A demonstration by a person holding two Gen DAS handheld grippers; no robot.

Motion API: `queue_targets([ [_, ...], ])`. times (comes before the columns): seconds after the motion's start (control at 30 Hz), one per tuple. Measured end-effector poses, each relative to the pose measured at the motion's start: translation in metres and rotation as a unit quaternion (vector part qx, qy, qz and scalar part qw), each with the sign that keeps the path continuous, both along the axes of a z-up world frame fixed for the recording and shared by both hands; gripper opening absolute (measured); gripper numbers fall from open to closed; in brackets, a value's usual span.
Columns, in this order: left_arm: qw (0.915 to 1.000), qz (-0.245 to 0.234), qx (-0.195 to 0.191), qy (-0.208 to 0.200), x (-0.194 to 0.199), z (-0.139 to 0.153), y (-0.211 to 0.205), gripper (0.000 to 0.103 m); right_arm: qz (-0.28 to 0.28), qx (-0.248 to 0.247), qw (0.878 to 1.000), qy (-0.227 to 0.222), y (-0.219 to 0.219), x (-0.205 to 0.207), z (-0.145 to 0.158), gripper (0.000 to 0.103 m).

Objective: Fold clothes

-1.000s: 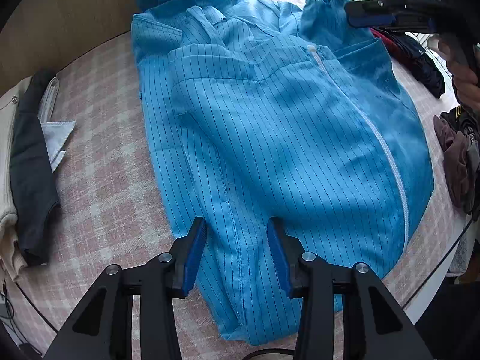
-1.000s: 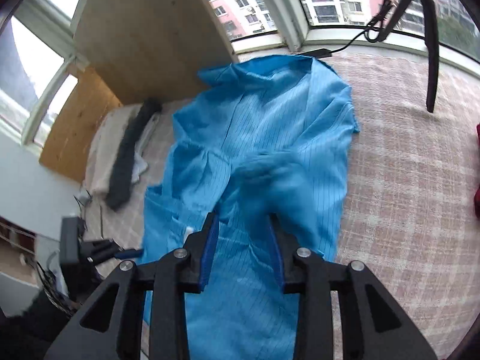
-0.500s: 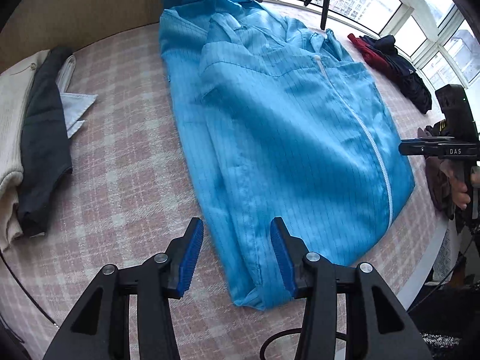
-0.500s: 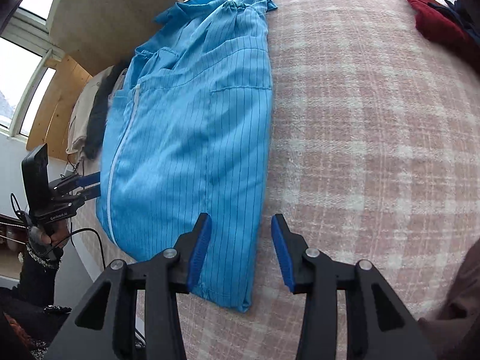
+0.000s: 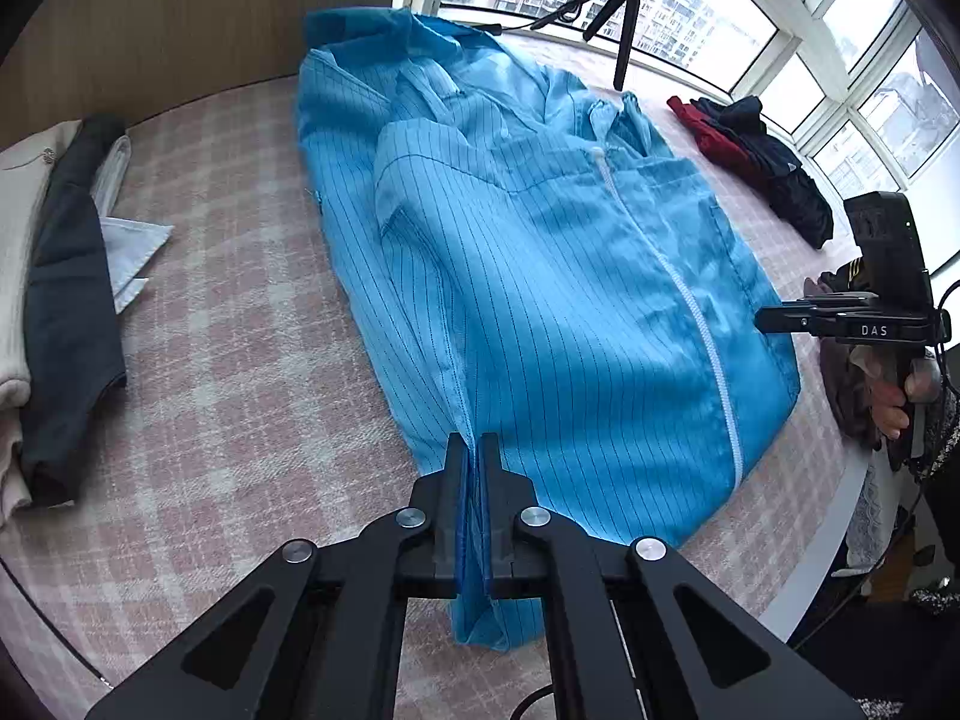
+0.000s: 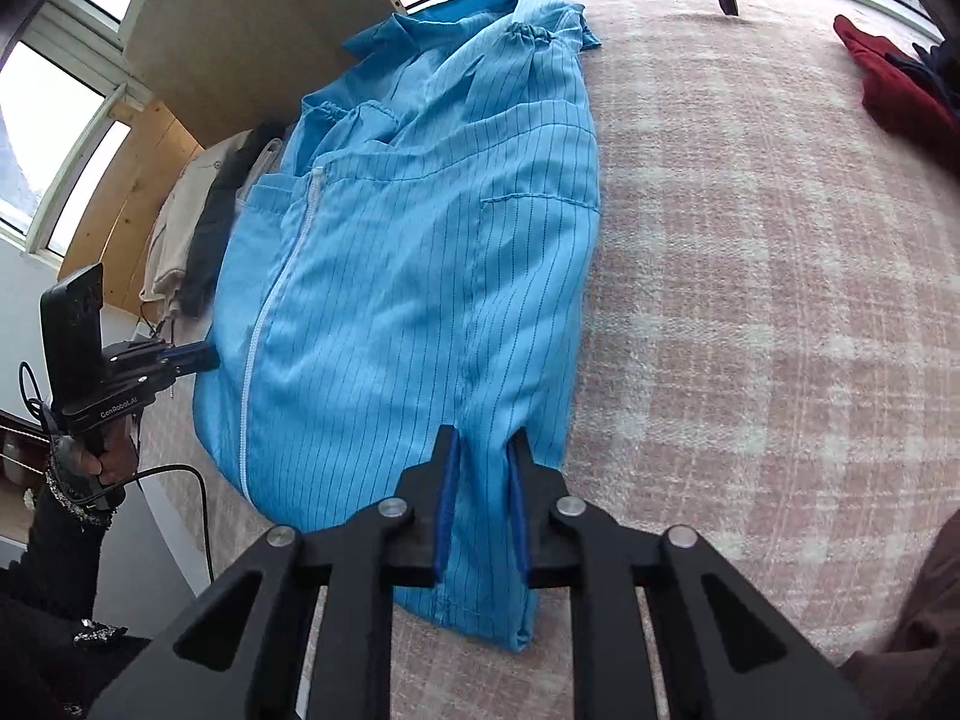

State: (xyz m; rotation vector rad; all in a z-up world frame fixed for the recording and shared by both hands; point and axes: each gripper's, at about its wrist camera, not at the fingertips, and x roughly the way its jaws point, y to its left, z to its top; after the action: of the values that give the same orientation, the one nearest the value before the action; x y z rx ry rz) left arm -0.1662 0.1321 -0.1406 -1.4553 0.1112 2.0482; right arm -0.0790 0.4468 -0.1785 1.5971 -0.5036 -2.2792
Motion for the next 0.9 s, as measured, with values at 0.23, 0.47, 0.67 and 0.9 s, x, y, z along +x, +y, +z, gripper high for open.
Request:
queue_targets([
  [0.23, 0.9977, 0.047, 0.040, -0.028, 0.016, -0.010, -0.018, 0.004, 0.017, 0.044, 0.999, -0.002, -0.012, -0.002, 0.003, 0.006],
  [0.47, 0.9982, 0.060, -0.006, 0.004, 0.015, 0.003, 0.004, 0.018, 0.010, 0.092, 0.996, 0.006, -0.016, -0.005, 0.023, 0.010],
  [0.67, 0.9970, 0.002, -0.013, 0.076, -0.020, 0.036, 0.047, 0.029, 0.013, 0.132, 0.990, 0.048, -0.024, -0.039, 0.036, 0.015],
  [0.9, 0.9946, -0.015, -0.099, 0.029, -0.041, -0.028, 0.052, 0.028, 0.002, 0.206, 0.978, -0.033, -0.004, -0.024, 0.007, 0.015],
])
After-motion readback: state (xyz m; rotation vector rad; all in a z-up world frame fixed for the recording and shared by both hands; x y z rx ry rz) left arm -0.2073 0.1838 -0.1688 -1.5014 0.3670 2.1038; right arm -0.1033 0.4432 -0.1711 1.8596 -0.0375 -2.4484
